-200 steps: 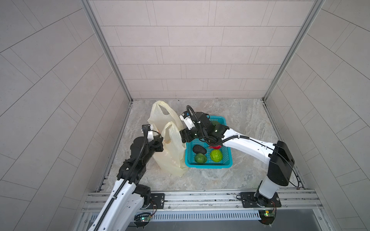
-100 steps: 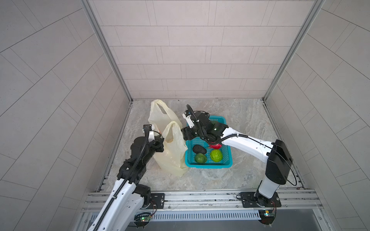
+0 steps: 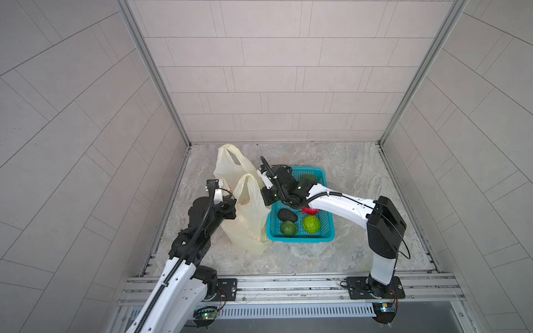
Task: Place the fruits into the plastic bag
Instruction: Pick up the fruit from the bin.
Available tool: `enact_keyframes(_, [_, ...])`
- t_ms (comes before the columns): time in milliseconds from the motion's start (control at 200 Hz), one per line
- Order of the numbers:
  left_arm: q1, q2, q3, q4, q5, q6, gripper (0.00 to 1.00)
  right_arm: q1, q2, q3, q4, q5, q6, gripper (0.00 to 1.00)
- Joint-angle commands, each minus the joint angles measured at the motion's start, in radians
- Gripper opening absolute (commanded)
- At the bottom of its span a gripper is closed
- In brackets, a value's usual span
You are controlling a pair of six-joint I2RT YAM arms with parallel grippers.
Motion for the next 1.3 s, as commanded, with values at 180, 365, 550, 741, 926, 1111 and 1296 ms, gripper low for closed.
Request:
enact_keyframes(180, [-0.002,0.075,0.070,0.175,-0.057,0.052,0.00,-0.101,-0.263,-0.283,0.161,0.220,0.114,0.00])
enact_keyframes(365, [-0.001,0.109,0.067,0.313,0.135,0.143,0.00,-0.147,-0.369,-0.473,0.231,0.272,0.217,0.00])
enact_keyframes(550, [-0.002,0.115,0.025,0.293,0.213,0.233,0.00,-0.175,-0.403,-0.580,0.328,0.161,0.274,0.00])
enact_keyframes(741, [-0.002,0.084,0.002,0.240,0.359,0.265,0.00,-0.182,-0.479,-0.579,0.372,0.049,0.161,0.47])
enact_keyframes(926, [-0.002,0.053,-0.020,0.231,0.436,0.283,0.00,-0.184,-0.533,-0.496,0.265,-0.030,0.013,0.53])
enact_keyframes(1111, [-0.002,0.034,-0.033,0.244,0.435,0.269,0.00,-0.246,-0.539,-0.438,0.084,0.060,0.015,0.58])
enact_keyframes(1296, [-0.004,0.025,-0.038,0.244,0.444,0.267,0.00,-0.259,-0.492,-0.400,-0.122,0.142,-0.058,0.67])
